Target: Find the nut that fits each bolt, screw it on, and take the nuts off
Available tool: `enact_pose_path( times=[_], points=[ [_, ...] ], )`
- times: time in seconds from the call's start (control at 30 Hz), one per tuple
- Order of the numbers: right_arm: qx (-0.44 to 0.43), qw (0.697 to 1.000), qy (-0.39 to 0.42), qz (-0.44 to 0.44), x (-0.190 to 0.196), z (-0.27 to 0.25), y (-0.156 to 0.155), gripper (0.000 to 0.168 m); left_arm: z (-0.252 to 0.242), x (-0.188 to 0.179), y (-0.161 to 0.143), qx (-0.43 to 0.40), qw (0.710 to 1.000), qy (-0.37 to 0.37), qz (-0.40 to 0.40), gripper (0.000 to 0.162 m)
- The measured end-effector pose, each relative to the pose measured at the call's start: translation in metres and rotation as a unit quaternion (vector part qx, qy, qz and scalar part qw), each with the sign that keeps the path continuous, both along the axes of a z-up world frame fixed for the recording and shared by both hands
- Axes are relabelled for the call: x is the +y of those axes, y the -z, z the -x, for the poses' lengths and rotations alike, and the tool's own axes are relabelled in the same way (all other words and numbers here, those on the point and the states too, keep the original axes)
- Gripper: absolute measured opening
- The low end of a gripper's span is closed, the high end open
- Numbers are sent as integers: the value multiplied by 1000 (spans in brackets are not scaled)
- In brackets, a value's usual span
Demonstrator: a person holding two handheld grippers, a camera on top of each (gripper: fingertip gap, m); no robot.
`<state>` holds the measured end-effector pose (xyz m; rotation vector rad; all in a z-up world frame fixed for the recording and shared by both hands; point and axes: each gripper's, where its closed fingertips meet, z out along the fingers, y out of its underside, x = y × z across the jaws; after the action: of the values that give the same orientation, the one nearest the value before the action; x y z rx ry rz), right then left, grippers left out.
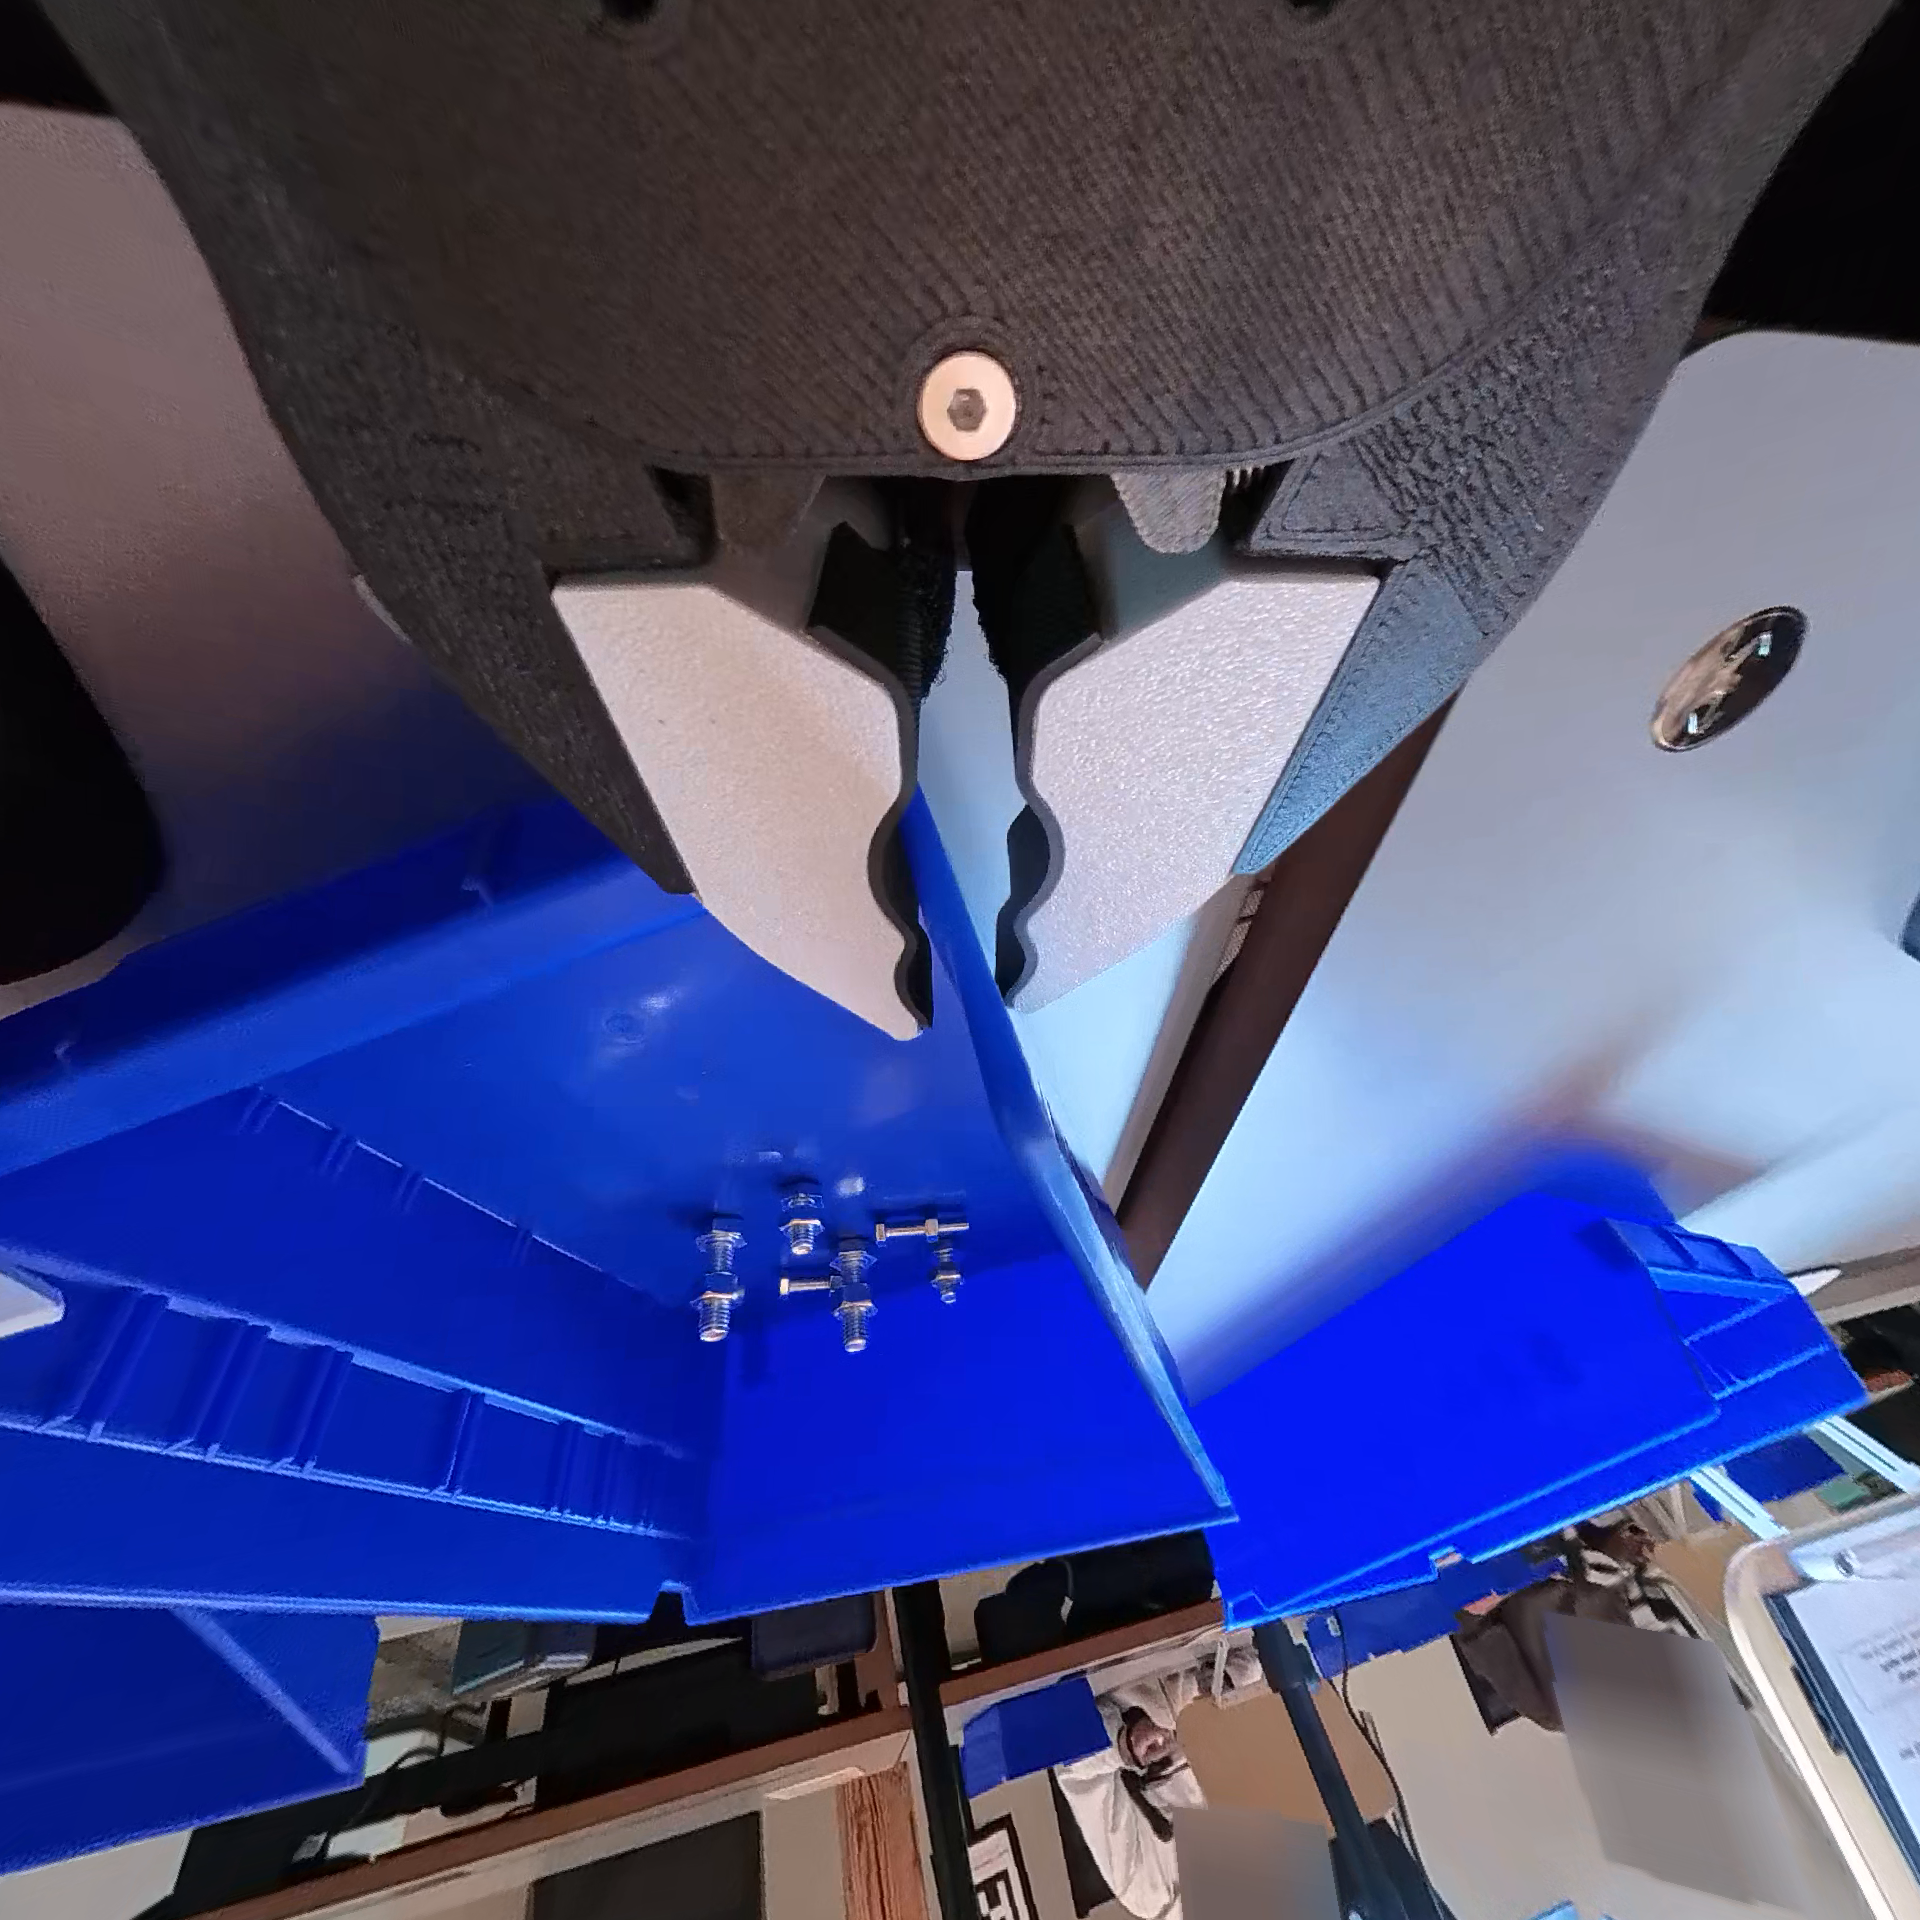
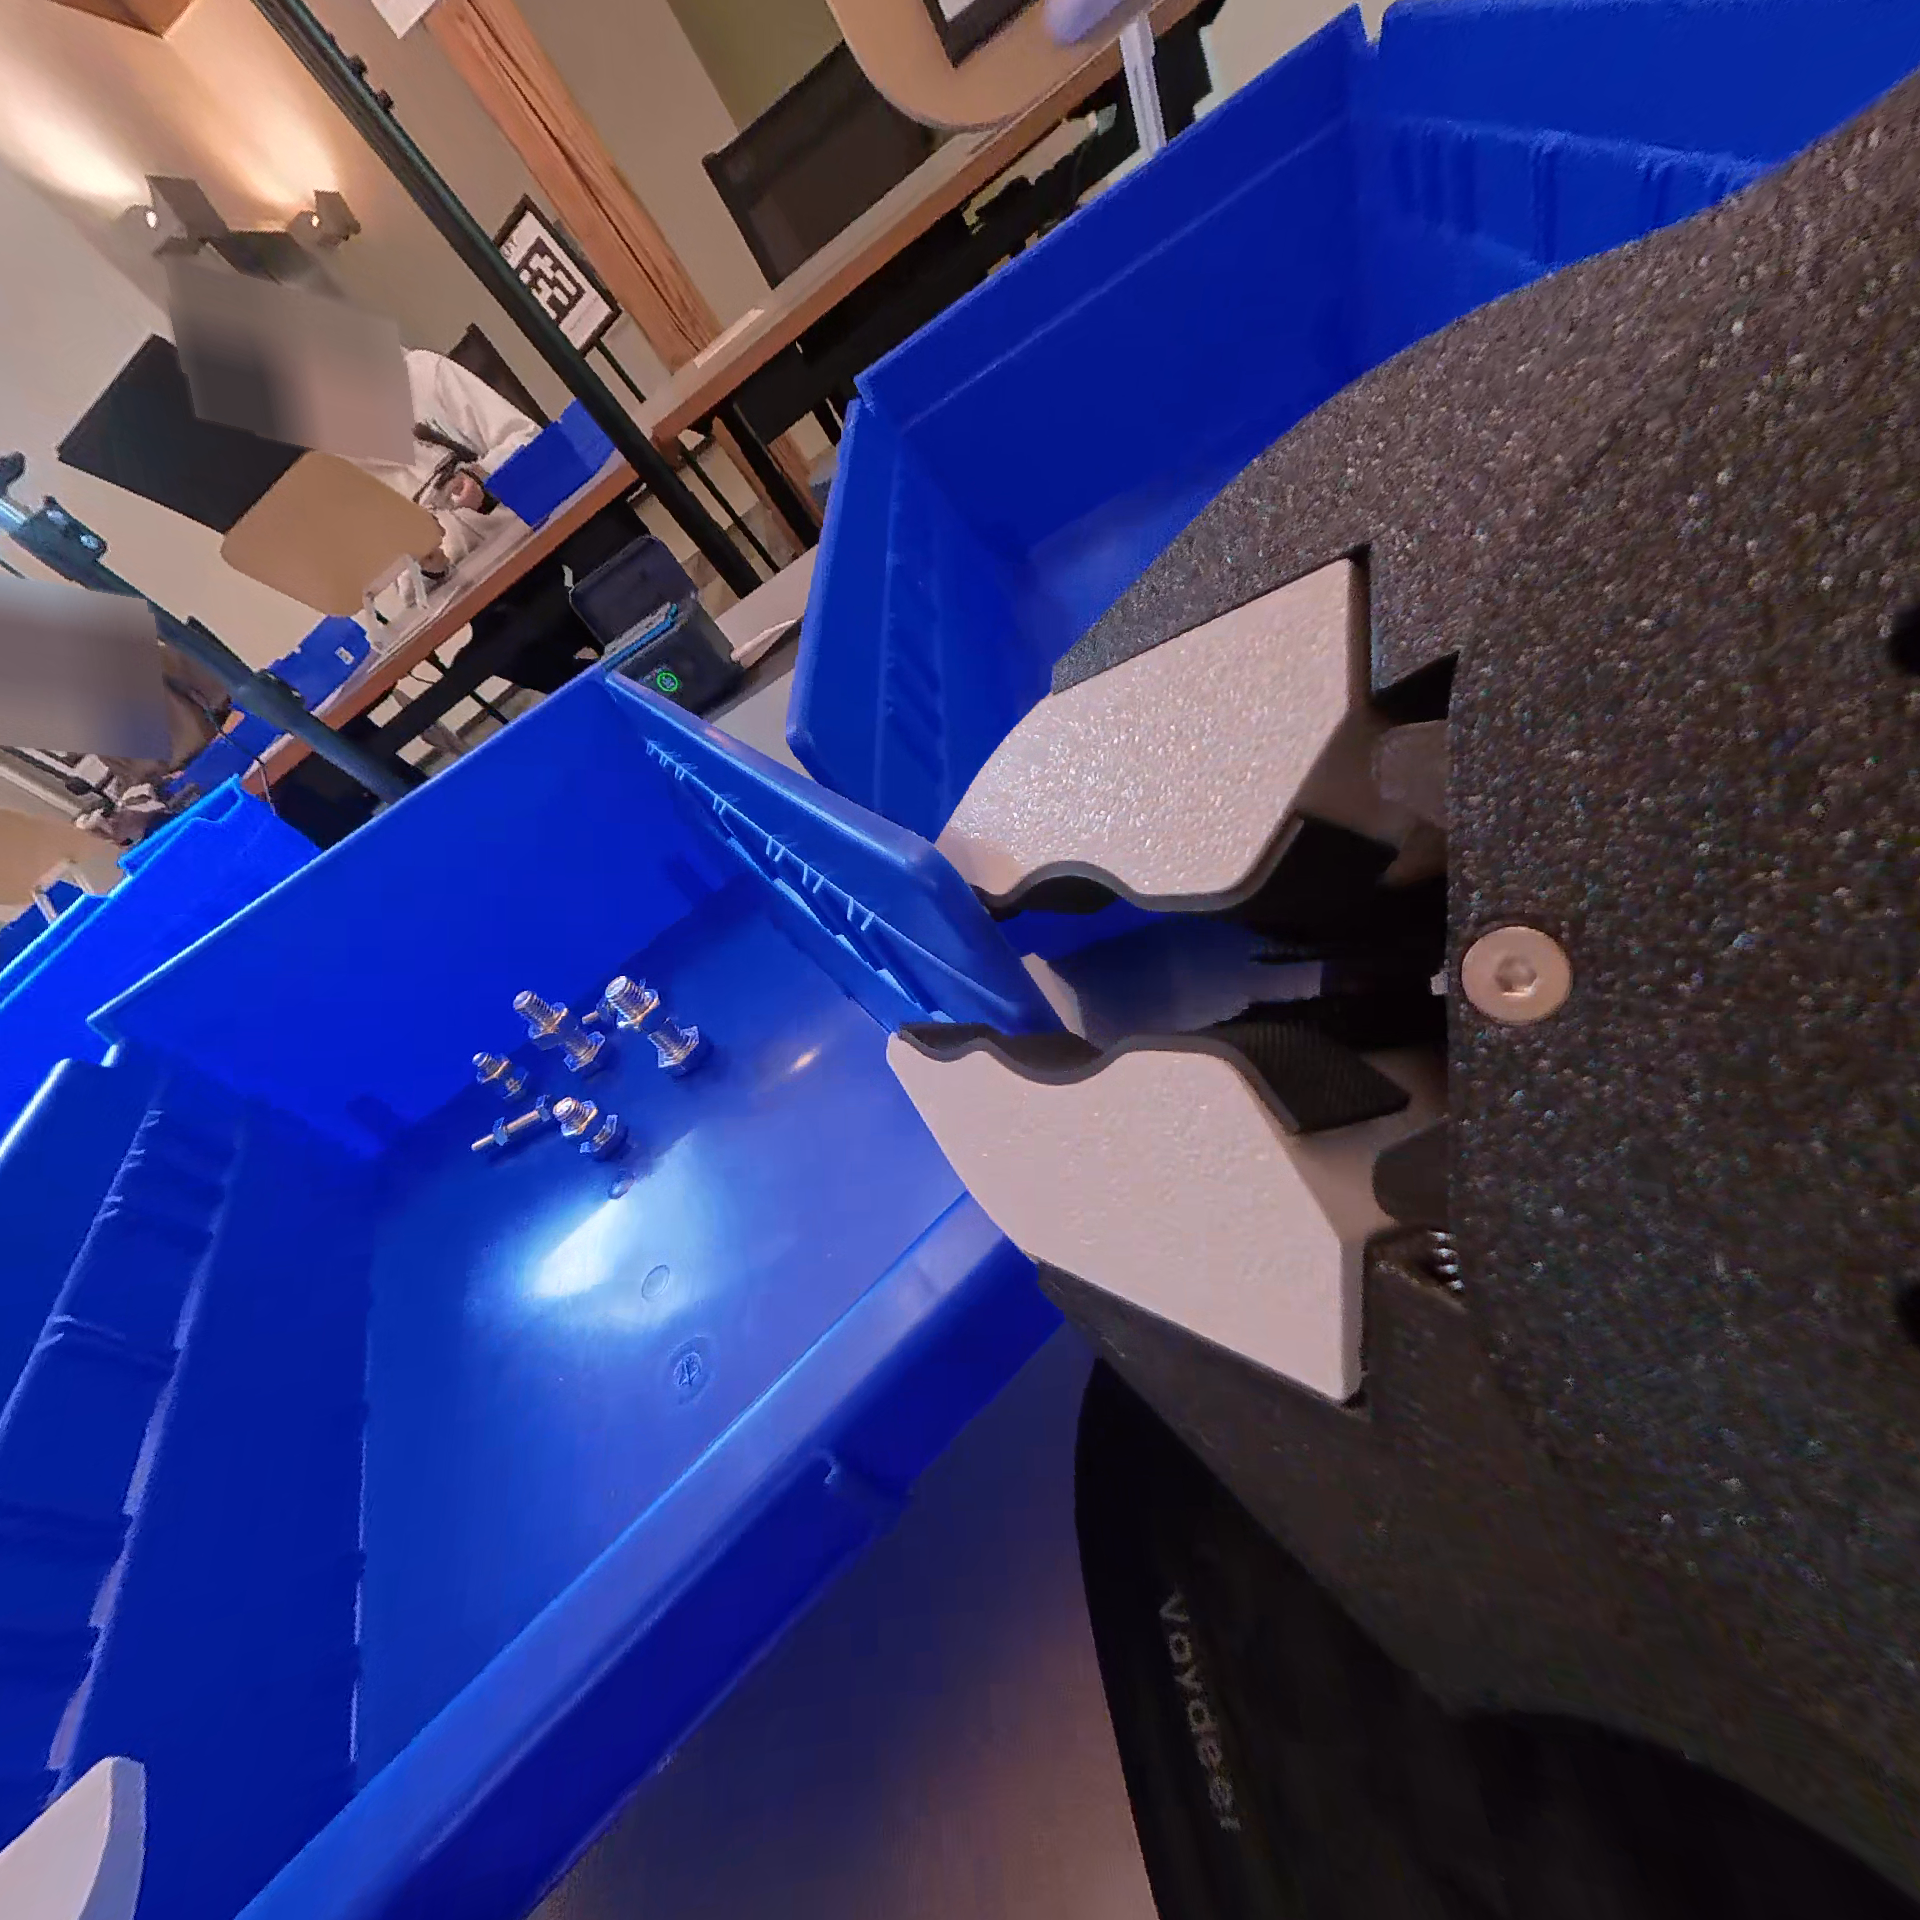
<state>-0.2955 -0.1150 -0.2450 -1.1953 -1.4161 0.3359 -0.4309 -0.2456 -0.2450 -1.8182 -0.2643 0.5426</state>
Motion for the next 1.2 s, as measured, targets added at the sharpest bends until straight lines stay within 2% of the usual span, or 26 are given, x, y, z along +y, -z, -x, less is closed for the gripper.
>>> enact_pose_path(
  times=[0.1, 0.23, 0.3, 0.37, 0.43, 0.53, 0.6, 0.63, 0.7, 0.77, 0.8, 0.87, 0.93, 0.97, 1.0, 1.03, 1.13, 1.2],
  points=[
    [-9, 1000, -3, 2, 1, 0, 3, 20, 1, 2, 7, -8, 1000, -1, -10, 12],
    [-28, 999, -36, -3, -8, 3, 9, 30, 11, 2, 26, -42, 999, -28, 12, 10],
    [-23, 997, -74, 1, -19, -2, 6, 42, 12, 1, 17, -17, 999, -33, -4, 19],
    [17, 993, -118, 27, -32, -15, -8, 56, 13, -1, 14, -12, 999, -39, 6, 40],
    [85, 987, -122, 56, -31, -38, -32, 58, 12, -2, 9, -17, 999, -40, 5, 55],
    [197, 977, -51, 66, 3, -89, -68, 64, 14, -9, -22, 22, 995, -84, -58, 57],
    [274, 961, 38, 22, 43, -137, -86, 66, 12, -21, -59, 73, 977, -134, -149, 51],
    [290, 954, 83, 8, 62, -158, -86, 67, 3, -21, -74, 85, 969, -136, -190, 47],
    [263, 954, 139, 35, 91, -179, -65, 76, -25, -3, -93, 89, 967, -100, -217, 47],
    [226, 955, 143, 127, 101, -176, -36, 95, -61, 29, -100, 90, 976, -32, -196, 48],
    [224, 951, 130, 172, 100, -170, -27, 96, -80, 43, -104, 87, 977, 2, -196, 49],
    [212, 947, 110, 216, 99, -159, -16, 81, -121, 65, -113, 75, 970, 71, -219, 48],
    [163, 956, 138, 202, 110, -161, -7, 56, -161, 82, -118, 57, 961, 129, -238, 49],
    [135, 961, 155, 185, 116, -166, -3, 41, -180, 90, -115, 48, 958, 159, -234, 49],
    [116, 964, 164, 176, 120, -170, 0, 38, -198, 100, -109, 42, 957, 187, -217, 49],
    [107, 963, 175, 173, 123, -177, 2, 27, -215, 109, -101, 41, 956, 216, -194, 49],
    [88, 960, 216, 152, 133, -208, 3, 15, -240, 130, -74, 63, 957, 251, -130, 56],
    [81, 956, 235, 154, 136, -231, 4, 10, -244, 141, -54, 42, 964, 249, -87, 59]
  ],
)
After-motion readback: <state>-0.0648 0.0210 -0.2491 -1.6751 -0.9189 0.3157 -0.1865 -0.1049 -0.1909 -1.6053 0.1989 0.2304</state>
